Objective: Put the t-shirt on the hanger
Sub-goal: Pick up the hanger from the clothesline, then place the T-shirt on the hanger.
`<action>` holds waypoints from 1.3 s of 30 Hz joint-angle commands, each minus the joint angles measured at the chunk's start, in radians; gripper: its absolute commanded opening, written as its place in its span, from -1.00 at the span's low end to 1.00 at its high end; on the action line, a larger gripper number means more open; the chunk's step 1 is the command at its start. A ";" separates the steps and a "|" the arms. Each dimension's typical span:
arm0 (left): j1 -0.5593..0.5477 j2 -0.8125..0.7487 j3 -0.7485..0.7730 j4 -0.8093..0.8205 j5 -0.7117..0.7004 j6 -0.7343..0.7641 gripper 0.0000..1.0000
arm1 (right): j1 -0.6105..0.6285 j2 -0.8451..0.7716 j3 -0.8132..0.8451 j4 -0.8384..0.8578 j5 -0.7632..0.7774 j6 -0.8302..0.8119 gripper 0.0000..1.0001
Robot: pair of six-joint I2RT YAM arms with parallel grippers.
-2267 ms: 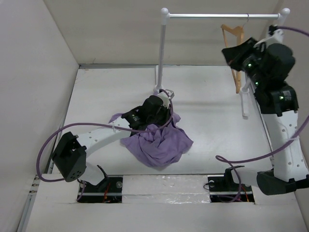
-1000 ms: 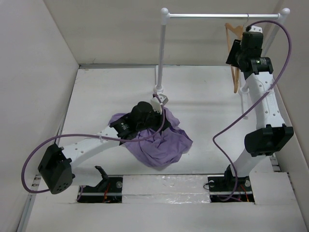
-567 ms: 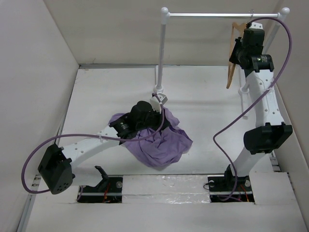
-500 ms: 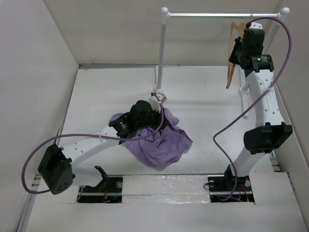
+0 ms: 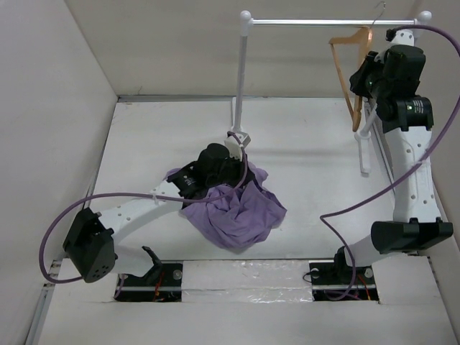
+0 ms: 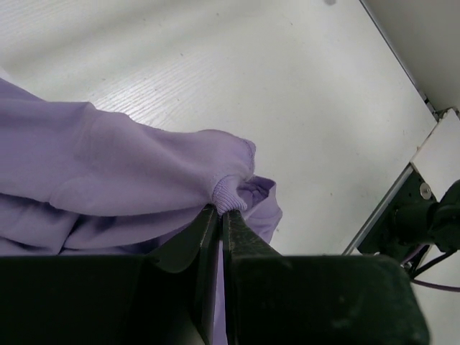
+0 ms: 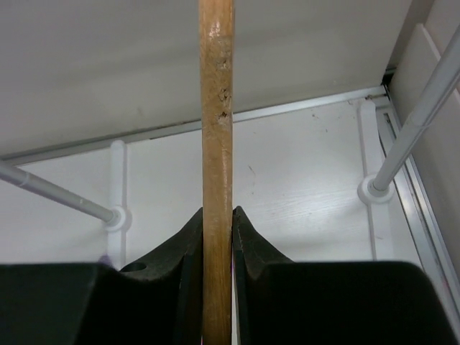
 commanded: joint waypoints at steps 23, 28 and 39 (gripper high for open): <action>0.195 0.193 0.257 0.025 0.040 -0.014 -1.00 | 0.144 -0.637 -0.642 0.009 -0.384 0.211 -1.00; 0.232 0.237 0.316 0.002 0.051 -0.027 -1.00 | 0.195 -0.752 -0.707 -0.150 -0.418 0.235 -1.00; 0.232 0.266 0.382 -0.030 0.034 -0.057 -1.00 | 0.218 -0.843 -0.708 -0.316 -0.473 0.235 -1.00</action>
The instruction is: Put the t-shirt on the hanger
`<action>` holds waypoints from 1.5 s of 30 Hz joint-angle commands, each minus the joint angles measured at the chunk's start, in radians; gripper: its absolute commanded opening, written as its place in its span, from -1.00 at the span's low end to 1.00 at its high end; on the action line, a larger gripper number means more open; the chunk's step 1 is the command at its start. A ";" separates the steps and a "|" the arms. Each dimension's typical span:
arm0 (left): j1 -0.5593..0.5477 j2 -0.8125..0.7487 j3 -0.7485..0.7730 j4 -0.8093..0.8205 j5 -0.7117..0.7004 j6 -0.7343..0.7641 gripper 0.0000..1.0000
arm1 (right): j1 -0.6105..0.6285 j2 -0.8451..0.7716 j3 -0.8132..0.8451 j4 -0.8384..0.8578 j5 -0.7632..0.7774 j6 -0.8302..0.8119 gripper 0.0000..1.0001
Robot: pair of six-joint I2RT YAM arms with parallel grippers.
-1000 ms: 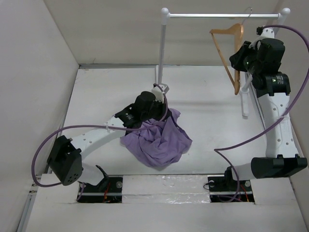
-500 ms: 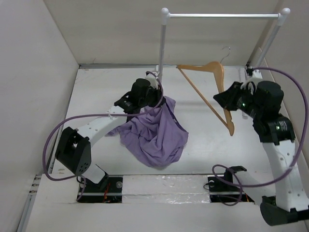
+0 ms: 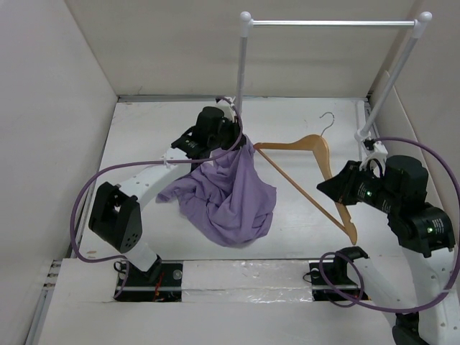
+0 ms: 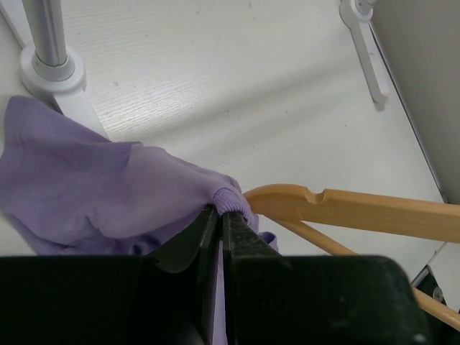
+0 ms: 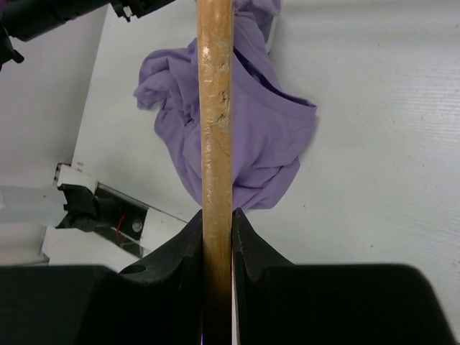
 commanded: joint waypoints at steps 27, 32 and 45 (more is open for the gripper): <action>-0.008 -0.021 0.076 0.008 0.025 -0.023 -1.00 | 0.086 0.003 0.074 -0.011 -0.002 0.020 -1.00; -0.017 -0.030 0.078 -0.029 0.046 -0.023 -1.00 | 0.086 0.021 0.033 0.074 -0.022 0.026 -1.00; -0.028 -0.068 0.084 -0.111 -0.032 0.054 -1.00 | 0.097 0.053 0.028 0.175 0.076 -0.011 -1.00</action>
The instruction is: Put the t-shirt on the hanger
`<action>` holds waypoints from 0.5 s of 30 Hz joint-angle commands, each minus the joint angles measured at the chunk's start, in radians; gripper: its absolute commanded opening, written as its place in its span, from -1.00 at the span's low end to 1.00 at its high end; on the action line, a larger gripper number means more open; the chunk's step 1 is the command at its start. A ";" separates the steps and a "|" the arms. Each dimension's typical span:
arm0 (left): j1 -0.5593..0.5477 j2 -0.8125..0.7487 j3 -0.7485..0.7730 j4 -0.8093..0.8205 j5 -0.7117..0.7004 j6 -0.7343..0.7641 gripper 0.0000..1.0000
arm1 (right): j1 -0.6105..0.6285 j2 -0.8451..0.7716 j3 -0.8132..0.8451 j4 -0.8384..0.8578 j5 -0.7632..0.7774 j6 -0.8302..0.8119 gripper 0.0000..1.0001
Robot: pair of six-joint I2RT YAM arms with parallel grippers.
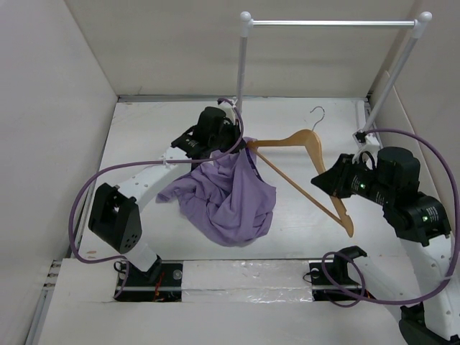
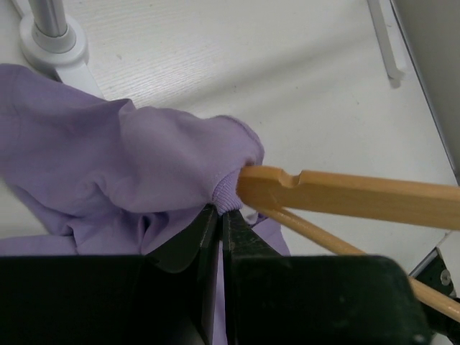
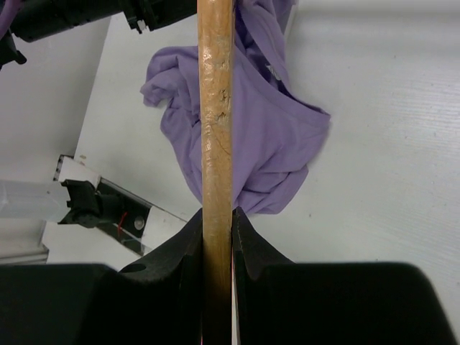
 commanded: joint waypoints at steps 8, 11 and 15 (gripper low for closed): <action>-0.025 -0.062 0.124 -0.015 0.028 0.020 -1.00 | 0.078 0.031 -0.060 0.236 0.006 0.007 -1.00; -0.025 -0.065 0.171 -0.023 0.050 0.007 -1.00 | 0.151 0.069 -0.067 0.268 0.032 0.027 -1.00; -0.025 -0.081 0.221 -0.059 0.058 0.009 -1.00 | 0.239 0.092 -0.073 0.328 0.087 0.071 -1.00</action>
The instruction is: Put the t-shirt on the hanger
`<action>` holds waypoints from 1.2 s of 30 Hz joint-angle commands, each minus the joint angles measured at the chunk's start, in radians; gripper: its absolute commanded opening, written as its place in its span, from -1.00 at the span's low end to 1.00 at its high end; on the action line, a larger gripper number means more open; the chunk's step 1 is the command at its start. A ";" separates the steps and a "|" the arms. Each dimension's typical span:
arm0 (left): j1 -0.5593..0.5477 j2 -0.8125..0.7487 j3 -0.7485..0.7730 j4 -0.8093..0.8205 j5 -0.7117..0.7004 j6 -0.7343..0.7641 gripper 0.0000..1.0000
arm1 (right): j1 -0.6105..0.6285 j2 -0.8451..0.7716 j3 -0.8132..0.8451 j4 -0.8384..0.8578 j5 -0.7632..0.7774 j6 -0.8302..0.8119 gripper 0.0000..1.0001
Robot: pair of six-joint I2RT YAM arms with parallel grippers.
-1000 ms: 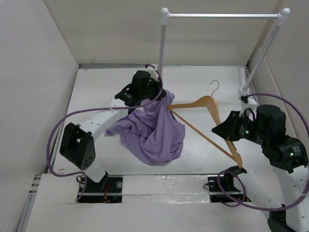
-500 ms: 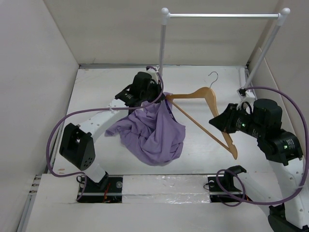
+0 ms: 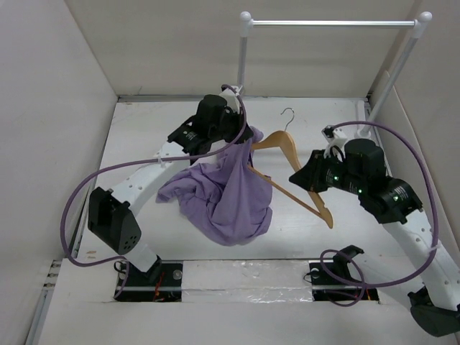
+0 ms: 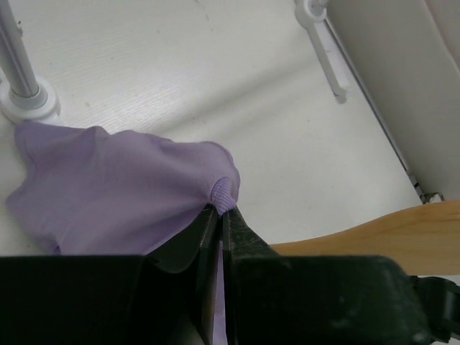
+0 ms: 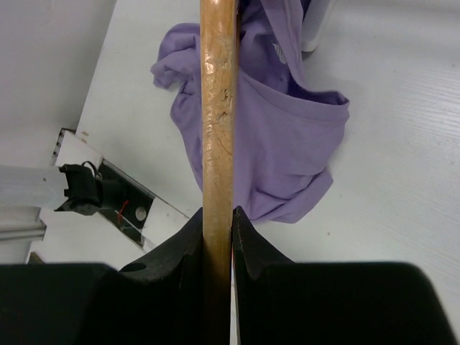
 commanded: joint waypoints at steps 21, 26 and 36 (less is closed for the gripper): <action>0.018 -0.309 0.095 -0.125 -0.328 -0.045 -1.00 | 0.545 0.101 0.085 0.377 0.737 0.100 -1.00; 0.018 -0.271 0.167 -0.140 -0.351 -0.022 -1.00 | 0.610 0.048 0.134 0.322 0.797 0.136 -1.00; 0.018 -0.232 0.233 -0.142 -0.253 -0.043 -1.00 | 0.630 0.078 0.129 0.430 0.955 0.063 -1.00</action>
